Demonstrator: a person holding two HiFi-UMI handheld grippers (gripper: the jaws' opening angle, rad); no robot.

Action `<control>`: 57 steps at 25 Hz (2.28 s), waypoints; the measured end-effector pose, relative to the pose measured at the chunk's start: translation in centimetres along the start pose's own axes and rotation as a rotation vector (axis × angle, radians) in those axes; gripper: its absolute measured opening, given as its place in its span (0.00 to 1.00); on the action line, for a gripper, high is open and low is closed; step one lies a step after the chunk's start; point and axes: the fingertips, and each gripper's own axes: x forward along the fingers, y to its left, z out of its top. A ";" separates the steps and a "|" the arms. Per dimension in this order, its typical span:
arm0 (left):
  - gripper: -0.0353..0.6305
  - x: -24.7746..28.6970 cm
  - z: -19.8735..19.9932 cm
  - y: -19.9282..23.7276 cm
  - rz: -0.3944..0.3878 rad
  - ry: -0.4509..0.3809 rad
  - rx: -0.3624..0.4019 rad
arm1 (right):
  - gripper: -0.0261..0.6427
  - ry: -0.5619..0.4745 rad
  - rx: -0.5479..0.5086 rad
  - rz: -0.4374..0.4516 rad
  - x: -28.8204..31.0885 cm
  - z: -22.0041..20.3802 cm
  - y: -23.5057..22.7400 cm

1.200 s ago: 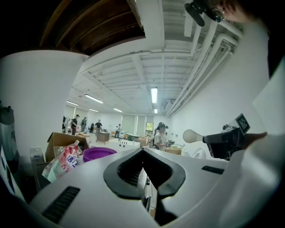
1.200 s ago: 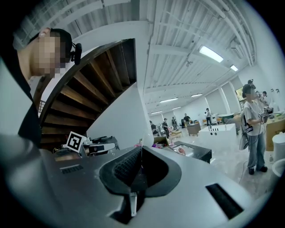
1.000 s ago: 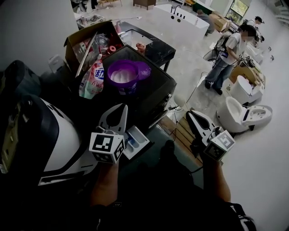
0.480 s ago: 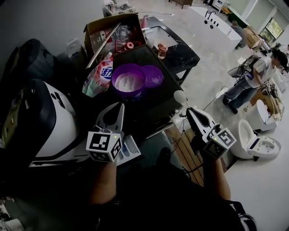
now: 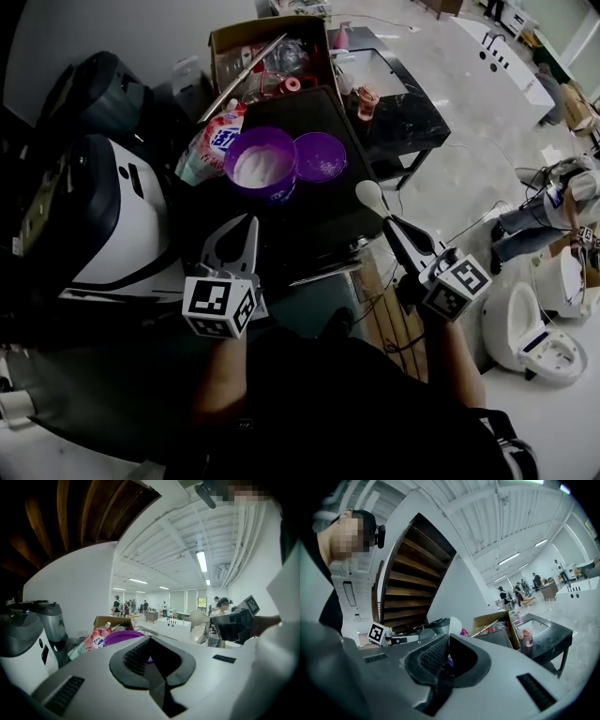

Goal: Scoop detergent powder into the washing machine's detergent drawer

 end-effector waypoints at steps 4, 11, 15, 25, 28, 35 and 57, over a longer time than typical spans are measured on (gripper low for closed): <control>0.06 -1.1 -0.6 0.1 0.044 0.024 0.006 | 0.07 0.021 0.011 0.065 1.6 -0.3 0.3; 0.06 -3.0 -0.4 4.3 0.092 -0.010 -0.010 | 0.07 0.053 -0.033 0.138 7.1 -0.1 3.2; 0.06 -3.9 -0.1 6.5 0.091 -0.048 -0.036 | 0.07 0.091 -0.091 0.162 10.4 0.4 5.1; 0.06 -3.9 -0.8 9.5 0.104 -0.061 -0.083 | 0.07 0.172 -0.160 0.214 16.7 1.0 5.7; 0.06 -3.6 -0.8 10.2 0.138 -0.060 -0.110 | 0.07 0.214 -0.189 0.229 18.3 1.0 4.5; 0.06 -2.1 -1.0 10.8 0.185 -0.053 -0.144 | 0.07 0.311 -0.352 0.264 21.3 1.0 1.7; 0.06 -1.1 -2.0 11.2 0.243 -0.026 -0.175 | 0.07 0.709 -0.940 0.395 26.9 -4.1 -1.2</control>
